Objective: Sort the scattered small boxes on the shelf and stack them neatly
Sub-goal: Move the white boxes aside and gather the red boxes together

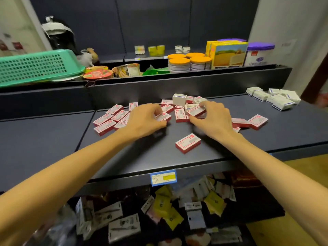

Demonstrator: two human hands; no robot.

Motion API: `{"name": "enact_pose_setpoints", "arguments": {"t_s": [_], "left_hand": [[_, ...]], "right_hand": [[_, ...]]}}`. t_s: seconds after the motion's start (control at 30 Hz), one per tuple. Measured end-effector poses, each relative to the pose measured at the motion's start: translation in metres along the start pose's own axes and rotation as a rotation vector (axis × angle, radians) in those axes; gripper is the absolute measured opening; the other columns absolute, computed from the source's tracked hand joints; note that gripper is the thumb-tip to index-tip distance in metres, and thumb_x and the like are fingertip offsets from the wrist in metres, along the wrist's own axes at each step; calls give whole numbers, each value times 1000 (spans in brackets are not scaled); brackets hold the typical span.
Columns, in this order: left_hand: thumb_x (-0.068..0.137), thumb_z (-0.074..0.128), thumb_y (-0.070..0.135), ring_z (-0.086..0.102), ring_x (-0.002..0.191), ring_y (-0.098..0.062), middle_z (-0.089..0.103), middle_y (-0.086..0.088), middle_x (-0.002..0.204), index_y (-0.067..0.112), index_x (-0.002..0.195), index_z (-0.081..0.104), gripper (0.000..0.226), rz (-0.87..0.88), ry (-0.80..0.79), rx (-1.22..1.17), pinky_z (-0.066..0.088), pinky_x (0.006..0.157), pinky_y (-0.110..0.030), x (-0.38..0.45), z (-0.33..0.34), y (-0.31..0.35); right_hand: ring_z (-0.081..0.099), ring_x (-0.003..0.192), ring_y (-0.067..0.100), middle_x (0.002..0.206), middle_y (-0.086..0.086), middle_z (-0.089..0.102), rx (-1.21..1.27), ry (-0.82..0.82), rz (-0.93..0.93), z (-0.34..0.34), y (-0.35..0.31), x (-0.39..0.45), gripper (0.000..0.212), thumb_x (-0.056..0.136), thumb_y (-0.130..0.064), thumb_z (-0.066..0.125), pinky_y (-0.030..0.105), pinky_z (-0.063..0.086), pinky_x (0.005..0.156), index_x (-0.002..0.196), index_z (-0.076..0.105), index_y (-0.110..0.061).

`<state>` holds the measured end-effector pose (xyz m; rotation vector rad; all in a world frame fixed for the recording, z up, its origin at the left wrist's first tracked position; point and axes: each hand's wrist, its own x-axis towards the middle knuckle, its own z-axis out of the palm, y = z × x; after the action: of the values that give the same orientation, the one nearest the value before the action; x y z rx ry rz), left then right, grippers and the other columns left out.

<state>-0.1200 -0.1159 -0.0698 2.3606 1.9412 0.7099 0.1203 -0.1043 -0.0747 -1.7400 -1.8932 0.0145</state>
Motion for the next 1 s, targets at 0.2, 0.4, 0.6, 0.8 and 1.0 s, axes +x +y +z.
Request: {"name": "enact_pose_setpoints", "arguments": {"t_s": [0.2,0.4,0.6,0.8,1.0], "left_hand": [[72,59,65,60,84,-11,73,10,107,30,108,71,52,-15,70,85,47,72,-29,-59,-46,-44],[73,68,63,65,86,-17,73,12,103,33,104,69,43,-102,63,181,46,68,-30,-104,-74,-93],[76,67,61,64,90,-13,72,13,108,35,104,69,39,-122,1,115,55,76,-32,-121,-73,-127],[84,64,63,63,104,-17,64,7,124,32,114,69,43,0,32,116,54,80,-35,-116,-68,-137],[87,59,57,62,106,-16,65,7,121,29,109,71,37,196,79,27,49,84,-34,-98,-70,-107]], "right_hand": [[58,114,20,125,-1,66,232,-55,-256,3,-63,-35,62,78,-53,71,34,47,90,131,60,-23],[57,113,26,123,2,66,166,-144,-438,32,-122,-67,73,76,-63,67,41,47,94,134,55,-20],[52,120,25,132,4,61,99,-236,-421,52,-161,-90,82,81,-68,61,39,45,98,146,44,-21],[49,128,22,141,0,55,81,-211,-355,57,-161,-100,80,84,-72,57,39,41,104,145,45,-23],[51,125,23,132,1,61,120,30,-198,41,-125,-109,53,89,-47,67,40,43,102,133,58,-19]]}}
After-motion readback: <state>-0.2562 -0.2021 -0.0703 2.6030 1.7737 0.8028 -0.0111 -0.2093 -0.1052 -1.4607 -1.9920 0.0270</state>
